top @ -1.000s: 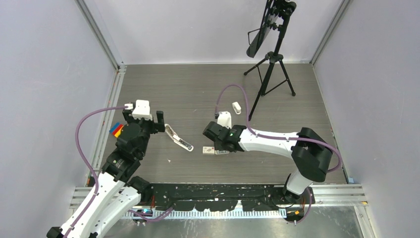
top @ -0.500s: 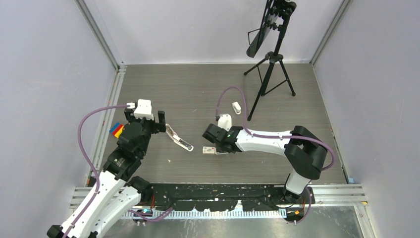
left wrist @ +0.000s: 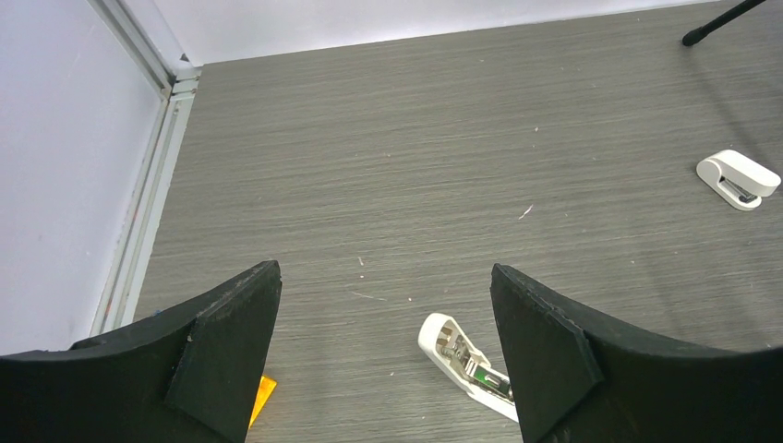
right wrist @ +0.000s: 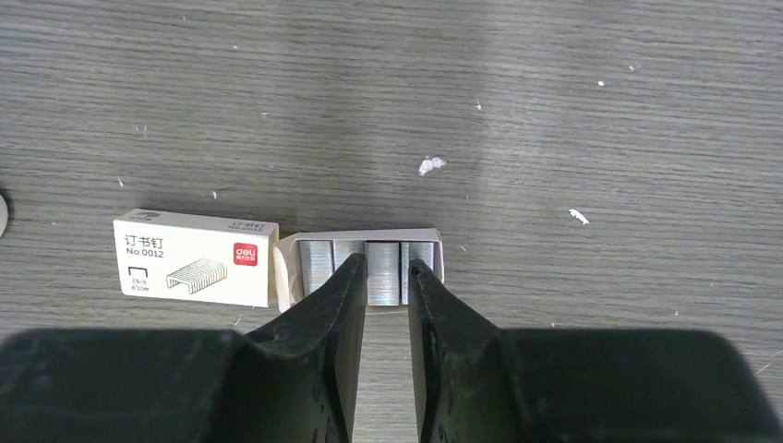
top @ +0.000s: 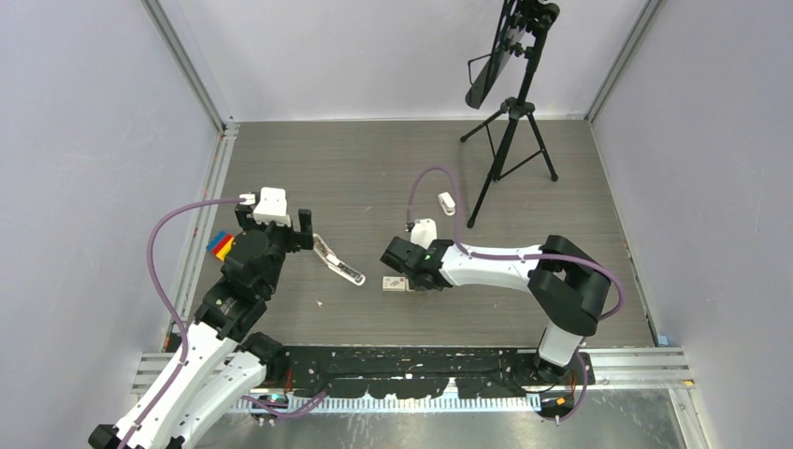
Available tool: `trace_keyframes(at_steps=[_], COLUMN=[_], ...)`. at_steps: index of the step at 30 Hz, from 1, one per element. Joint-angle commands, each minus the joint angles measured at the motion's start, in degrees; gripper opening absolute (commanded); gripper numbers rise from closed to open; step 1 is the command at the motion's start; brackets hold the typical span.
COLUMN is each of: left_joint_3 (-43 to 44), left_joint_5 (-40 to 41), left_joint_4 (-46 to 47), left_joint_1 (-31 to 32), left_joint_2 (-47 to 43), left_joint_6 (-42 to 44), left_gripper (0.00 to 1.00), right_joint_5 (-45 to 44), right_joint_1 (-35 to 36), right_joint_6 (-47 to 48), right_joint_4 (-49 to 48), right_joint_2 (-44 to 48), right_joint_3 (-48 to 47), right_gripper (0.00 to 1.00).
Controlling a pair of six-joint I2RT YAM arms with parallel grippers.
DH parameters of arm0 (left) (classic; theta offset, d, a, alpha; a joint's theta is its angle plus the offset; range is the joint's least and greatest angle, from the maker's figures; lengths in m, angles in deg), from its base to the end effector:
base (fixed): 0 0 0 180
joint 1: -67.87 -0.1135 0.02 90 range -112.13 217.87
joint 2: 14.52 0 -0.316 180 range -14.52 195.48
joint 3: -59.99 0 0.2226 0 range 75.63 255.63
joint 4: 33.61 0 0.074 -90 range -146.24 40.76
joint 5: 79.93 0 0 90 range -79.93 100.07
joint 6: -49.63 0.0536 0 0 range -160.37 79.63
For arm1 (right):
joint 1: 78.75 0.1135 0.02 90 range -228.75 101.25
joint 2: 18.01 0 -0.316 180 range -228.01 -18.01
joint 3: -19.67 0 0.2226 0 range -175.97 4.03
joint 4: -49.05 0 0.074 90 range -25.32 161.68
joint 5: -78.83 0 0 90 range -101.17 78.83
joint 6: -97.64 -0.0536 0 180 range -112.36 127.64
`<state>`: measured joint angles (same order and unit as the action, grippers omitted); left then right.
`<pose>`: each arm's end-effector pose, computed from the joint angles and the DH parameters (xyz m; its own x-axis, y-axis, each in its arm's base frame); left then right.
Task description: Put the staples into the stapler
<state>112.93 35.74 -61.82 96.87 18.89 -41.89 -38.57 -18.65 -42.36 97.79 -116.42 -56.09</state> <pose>0.0873 -0.0218 0.3435 -0.1336 0.0467 -0.9899 0.0589 0.9975 0.0391 0.1761 0.2568 0.2251 -0.8372 -0.0915 -0.5392 -0.0858 0.9957 -0.0359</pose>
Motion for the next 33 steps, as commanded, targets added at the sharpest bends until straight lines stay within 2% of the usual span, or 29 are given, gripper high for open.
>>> trace_keyframes(at_steps=[1,8,16,27,33], left_joint_3=[1.0,0.9,0.9,0.9,0.9], left_joint_5=[-0.4,-0.6,-0.6,-0.7,-0.8], left_joint_4=[1.2,1.2,1.3,1.4,1.4], left_joint_1=[0.3,0.3,0.5,0.7,0.8], left_joint_2=[-0.2,-0.4,-0.4,-0.3,-0.4], left_joint_6=[-0.8,-0.8,-0.8,-0.8,-0.8], left_gripper=[0.86,0.86,0.86,0.86,0.86], right_joint_5=[-2.4,-3.6,-3.9,-0.8,-1.0], right_joint_1=[0.8,2.1,2.6,2.8,2.8], right_joint_6=[-1.8,-1.1,0.2,5.3,6.0], right_joint_4=[2.0,4.4,4.3,-7.5,-10.8], right_joint_2=[-1.9,-4.4,-4.7,2.3,5.5], right_joint_3=[-2.1,-4.9,-5.7,0.0,2.5], right_gripper=[0.28,0.27,0.19,0.16,0.16])
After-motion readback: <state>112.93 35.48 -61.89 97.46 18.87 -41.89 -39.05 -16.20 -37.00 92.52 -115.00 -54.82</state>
